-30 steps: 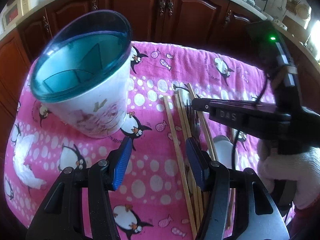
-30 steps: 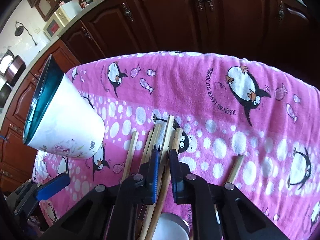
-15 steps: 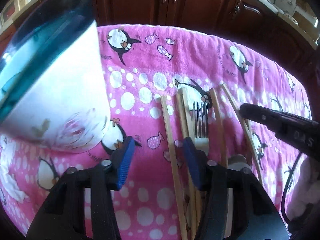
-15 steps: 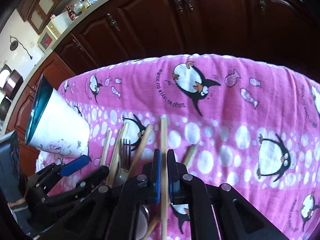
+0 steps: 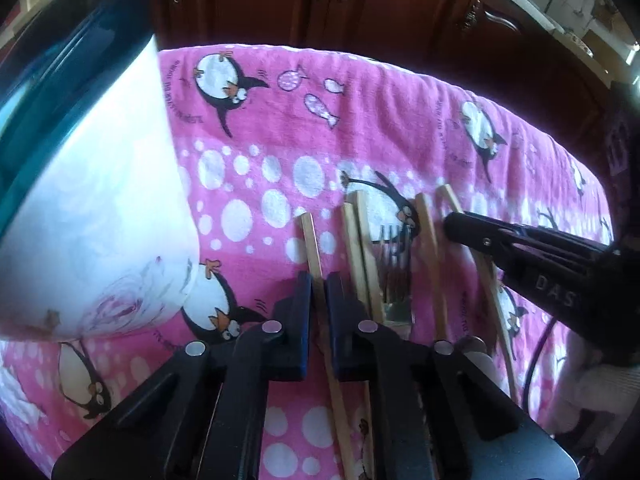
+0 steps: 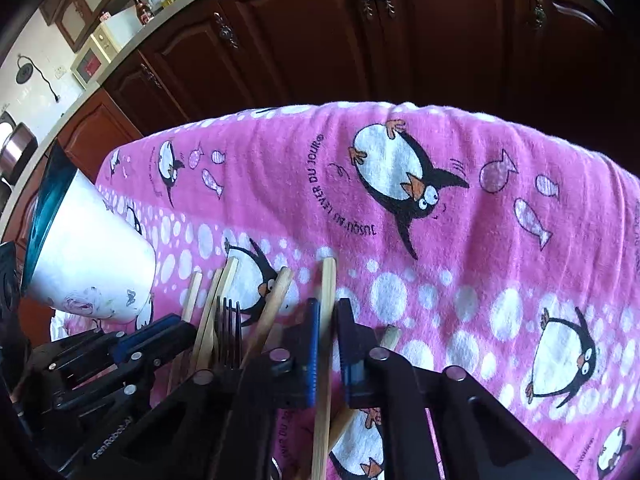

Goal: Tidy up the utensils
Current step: 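Lower the right gripper onto the chopsticks and grasp a pair, then lift the chopsticks with the right gripper over the utensil holder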

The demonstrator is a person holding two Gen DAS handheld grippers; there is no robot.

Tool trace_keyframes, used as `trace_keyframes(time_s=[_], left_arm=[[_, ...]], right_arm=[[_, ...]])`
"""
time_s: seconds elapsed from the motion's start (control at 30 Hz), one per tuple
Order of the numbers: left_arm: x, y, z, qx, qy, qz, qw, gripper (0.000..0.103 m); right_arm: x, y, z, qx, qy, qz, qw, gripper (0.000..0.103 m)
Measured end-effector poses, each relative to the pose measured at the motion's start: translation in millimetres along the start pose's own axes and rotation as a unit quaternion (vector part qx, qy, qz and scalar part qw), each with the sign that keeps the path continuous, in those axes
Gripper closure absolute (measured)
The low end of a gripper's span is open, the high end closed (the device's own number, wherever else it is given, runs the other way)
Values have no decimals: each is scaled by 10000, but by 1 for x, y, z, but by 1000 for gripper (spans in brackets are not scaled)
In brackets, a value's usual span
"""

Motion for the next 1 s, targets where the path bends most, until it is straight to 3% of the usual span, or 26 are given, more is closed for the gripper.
trace_keyframes(time_s=[0.2,0.63,0.83,1.0], left_arm=[[-3,4,25,-21,476,72,9988,99],[-1,26,134,-779,1038,-150,9914,99],[20,4,194,-1454,1110,-46,9831,99],[51,-34,236,-2212,806,57,9719,99]], right_arm=[[-7,10,39,-306,-354,-125,9988,98],[35,24,144,-1010,-943,59,9904,98],[75,13,179,-1294,-1120,447,9842,98],[115,-9,205,-1590,-1327,748,9755,98]])
Point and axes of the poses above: each gripper's, at about its wrist camera, not at the fingertips, and z roughly against the way its jaws point, x to its left, y to its underside, the point moved 2 cm from there along -z, roughly the way its jaws point, and after that the axes turned 3 degrees about -z, right-handed, at the moved point
